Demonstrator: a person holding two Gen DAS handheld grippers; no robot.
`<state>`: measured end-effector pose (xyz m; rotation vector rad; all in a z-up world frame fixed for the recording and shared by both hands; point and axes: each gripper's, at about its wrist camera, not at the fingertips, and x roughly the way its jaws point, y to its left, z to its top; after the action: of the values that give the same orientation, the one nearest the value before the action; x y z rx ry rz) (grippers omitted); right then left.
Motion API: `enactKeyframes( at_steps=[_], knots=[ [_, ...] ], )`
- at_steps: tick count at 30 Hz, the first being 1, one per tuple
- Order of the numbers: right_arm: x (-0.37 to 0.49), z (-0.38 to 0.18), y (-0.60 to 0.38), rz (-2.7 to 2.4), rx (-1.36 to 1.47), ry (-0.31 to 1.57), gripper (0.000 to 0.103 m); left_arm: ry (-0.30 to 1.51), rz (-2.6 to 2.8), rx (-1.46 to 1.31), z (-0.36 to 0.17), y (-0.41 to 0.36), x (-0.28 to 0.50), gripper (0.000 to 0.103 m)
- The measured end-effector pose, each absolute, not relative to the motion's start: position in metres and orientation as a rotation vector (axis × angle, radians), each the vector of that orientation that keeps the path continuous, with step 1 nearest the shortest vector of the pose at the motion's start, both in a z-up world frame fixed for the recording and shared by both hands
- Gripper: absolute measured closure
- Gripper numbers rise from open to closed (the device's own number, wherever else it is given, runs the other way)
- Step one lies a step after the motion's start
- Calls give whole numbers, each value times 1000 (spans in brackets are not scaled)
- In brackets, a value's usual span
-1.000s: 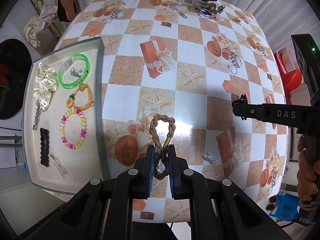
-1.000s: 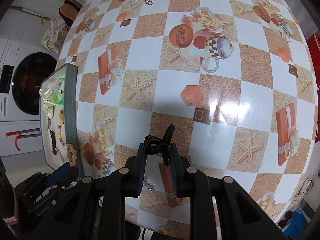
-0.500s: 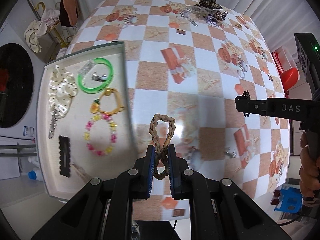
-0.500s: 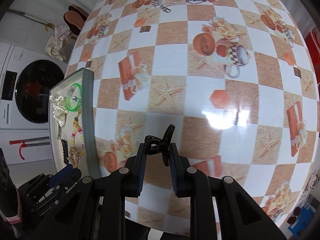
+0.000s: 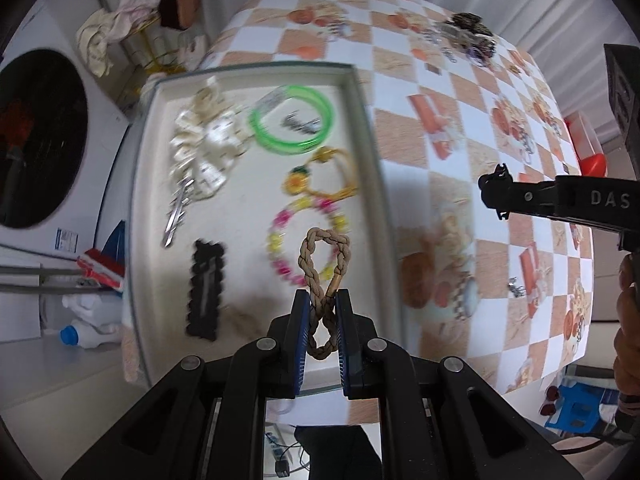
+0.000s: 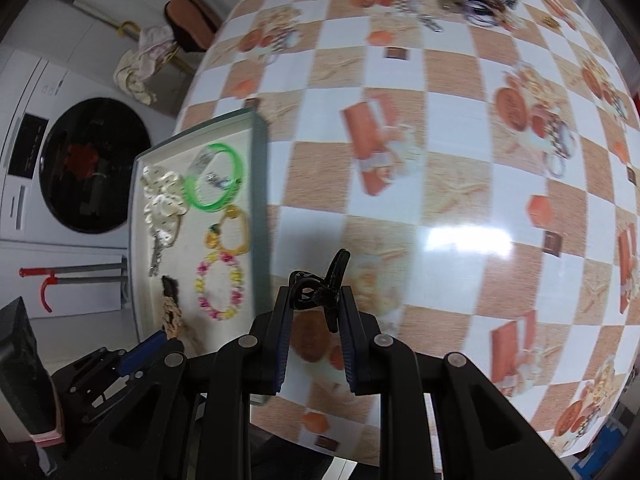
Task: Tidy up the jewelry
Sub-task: 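Drop the rope loop in the tray with the left tool while the right tool drops the claw clip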
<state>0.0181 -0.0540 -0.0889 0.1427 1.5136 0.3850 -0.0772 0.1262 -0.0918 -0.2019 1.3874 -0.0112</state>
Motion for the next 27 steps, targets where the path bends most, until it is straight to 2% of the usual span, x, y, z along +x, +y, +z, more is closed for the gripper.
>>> enactKeyframes(
  at_steps=[12,27],
  knots=[
    [10,-97,11,471,47,1541,79,1438,21,-263,-123,151,-94,85],
    [4,-114,44,526,-9,1564,79,1465,78,-220,-150,151,-95,85]
  ],
)
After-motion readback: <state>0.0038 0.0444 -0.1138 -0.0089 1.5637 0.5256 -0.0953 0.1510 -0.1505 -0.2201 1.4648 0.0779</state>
